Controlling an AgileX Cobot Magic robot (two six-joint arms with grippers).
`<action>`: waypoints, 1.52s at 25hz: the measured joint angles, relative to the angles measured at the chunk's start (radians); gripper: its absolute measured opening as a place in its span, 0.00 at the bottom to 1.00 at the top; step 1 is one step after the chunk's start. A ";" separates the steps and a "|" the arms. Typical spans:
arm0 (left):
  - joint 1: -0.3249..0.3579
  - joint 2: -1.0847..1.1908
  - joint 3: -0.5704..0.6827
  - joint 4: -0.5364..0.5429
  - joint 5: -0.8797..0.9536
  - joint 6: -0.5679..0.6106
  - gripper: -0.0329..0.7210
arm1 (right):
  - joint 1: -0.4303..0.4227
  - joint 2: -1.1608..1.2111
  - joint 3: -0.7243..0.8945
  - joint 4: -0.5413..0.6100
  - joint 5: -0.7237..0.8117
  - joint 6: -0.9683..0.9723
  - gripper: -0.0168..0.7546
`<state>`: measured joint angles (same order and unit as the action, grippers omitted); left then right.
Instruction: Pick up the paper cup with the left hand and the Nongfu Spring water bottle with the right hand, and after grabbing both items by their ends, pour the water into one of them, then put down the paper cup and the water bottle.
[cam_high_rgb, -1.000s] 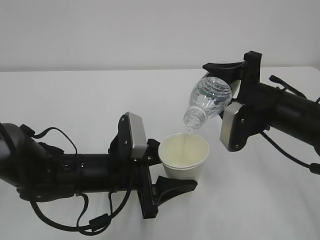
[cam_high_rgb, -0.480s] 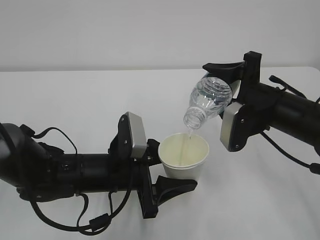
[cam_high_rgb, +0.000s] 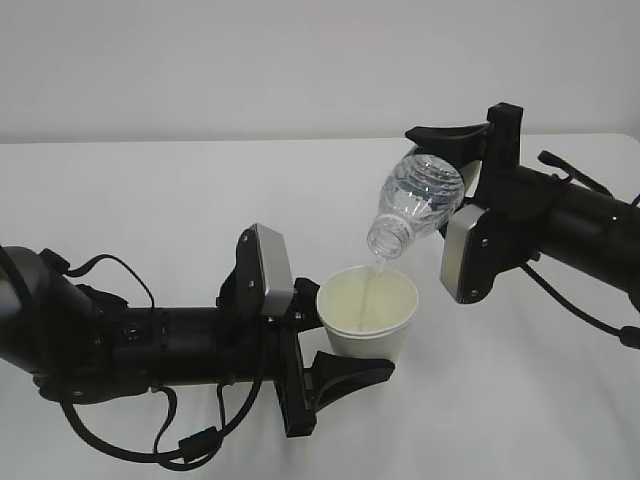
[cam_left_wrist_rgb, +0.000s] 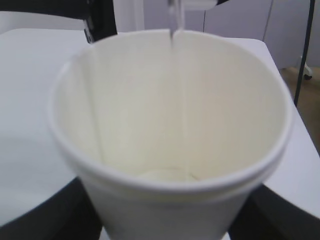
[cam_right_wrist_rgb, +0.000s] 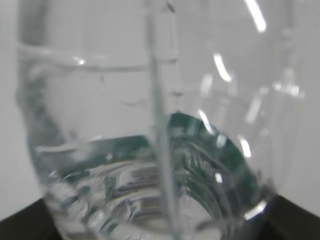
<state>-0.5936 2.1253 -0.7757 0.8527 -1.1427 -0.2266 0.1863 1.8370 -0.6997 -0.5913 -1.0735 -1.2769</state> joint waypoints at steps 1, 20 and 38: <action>0.000 0.000 0.000 0.000 0.000 -0.002 0.68 | 0.000 0.000 0.000 0.000 0.000 0.000 0.66; 0.000 0.000 0.000 0.000 0.000 -0.016 0.68 | 0.000 0.000 0.000 0.000 0.008 -0.008 0.66; 0.000 0.000 0.000 0.000 0.000 -0.018 0.68 | 0.000 0.000 0.000 0.000 0.008 -0.032 0.66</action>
<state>-0.5936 2.1253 -0.7757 0.8527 -1.1427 -0.2446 0.1863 1.8370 -0.6997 -0.5913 -1.0657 -1.3086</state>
